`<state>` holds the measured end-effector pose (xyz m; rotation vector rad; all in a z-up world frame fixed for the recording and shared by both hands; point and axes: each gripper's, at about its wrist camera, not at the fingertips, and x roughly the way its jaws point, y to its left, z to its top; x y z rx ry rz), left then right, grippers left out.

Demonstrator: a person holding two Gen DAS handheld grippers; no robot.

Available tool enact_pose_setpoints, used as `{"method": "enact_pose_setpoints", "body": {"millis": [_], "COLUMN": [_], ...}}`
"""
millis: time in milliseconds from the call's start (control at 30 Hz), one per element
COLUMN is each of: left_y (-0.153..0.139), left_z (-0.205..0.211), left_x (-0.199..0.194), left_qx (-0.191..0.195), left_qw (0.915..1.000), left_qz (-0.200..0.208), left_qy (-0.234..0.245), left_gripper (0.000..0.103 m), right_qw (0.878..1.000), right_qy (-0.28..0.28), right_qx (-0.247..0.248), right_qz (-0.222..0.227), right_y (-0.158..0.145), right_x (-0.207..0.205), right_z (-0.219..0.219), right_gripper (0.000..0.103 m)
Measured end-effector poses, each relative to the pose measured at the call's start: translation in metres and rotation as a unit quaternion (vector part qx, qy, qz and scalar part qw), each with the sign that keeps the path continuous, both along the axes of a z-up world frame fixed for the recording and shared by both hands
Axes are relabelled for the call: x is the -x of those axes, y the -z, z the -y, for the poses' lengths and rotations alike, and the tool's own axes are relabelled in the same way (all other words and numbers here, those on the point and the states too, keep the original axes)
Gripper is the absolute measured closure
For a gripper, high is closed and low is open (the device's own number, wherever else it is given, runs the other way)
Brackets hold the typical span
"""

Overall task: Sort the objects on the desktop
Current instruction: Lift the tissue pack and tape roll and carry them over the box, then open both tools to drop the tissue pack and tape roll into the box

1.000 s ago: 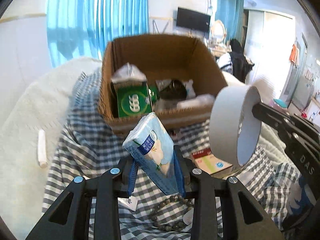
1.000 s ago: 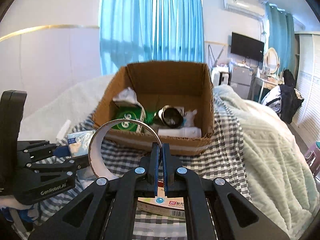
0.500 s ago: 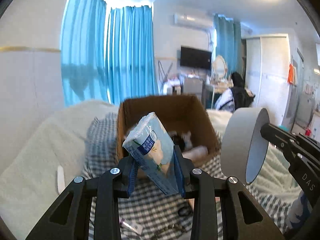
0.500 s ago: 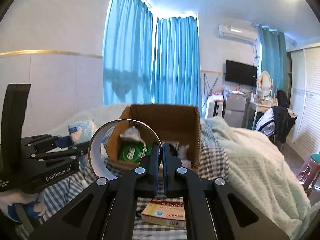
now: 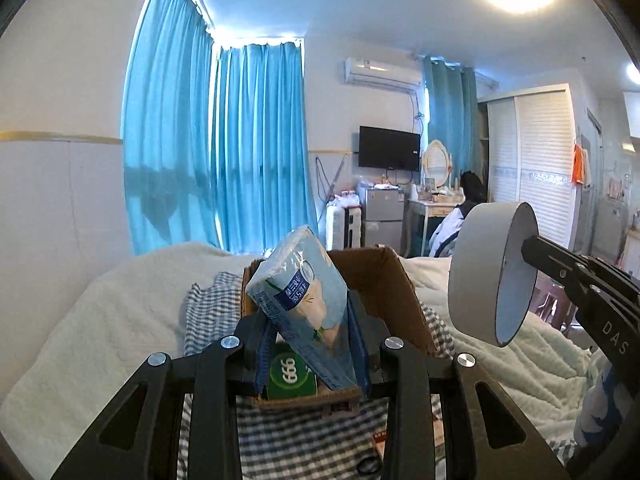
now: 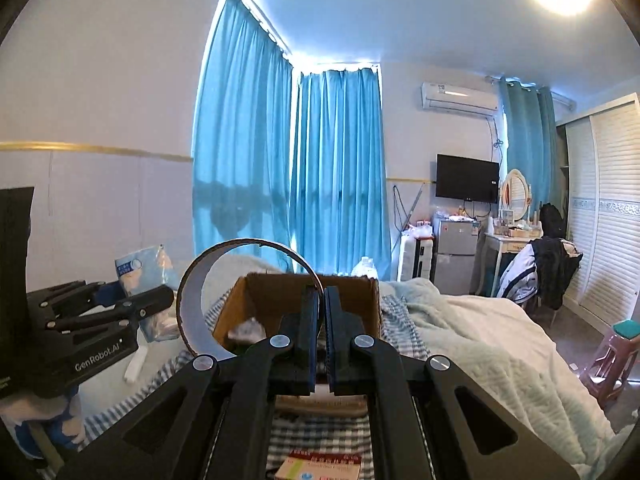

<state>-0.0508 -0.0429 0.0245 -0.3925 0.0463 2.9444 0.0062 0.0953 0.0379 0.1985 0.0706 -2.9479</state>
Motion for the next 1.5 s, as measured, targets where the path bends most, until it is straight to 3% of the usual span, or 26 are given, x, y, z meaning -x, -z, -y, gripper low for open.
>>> {"method": "enact_pose_setpoints", "body": {"millis": [267,533,800,1333,1500], "left_y": [-0.008,0.004,0.033,0.103,0.112], "left_z": [-0.005,-0.013,-0.012,-0.024,-0.023], "left_x": [0.034,0.081,0.135,0.216,0.228], "left_qx": [0.002,0.019,0.023,0.032,0.024], "left_qw": [1.0,0.9998,0.9994,0.9956,0.9944], "left_qz": [-0.006,-0.001,0.024,0.087,0.103], "left_qy": [-0.005,-0.001,-0.006,-0.007,-0.008], "left_gripper": [0.07,0.07,0.07,0.07,0.06], "right_qw": [1.0,1.0,0.999,0.996,0.994], "right_qy": [0.003,0.01,0.003,0.004,0.004], "right_qx": [0.001,-0.001,-0.003,-0.013,-0.005], "right_qz": [-0.003,0.012,0.034,0.093,0.112], "right_y": [-0.003,0.006,0.02,0.088,0.104], "right_x": [0.032,0.078,0.129,0.221,0.243], "right_z": [-0.005,-0.007,-0.008,0.0,-0.004], "right_gripper": [0.1,0.1,0.1,0.1,0.096]}}
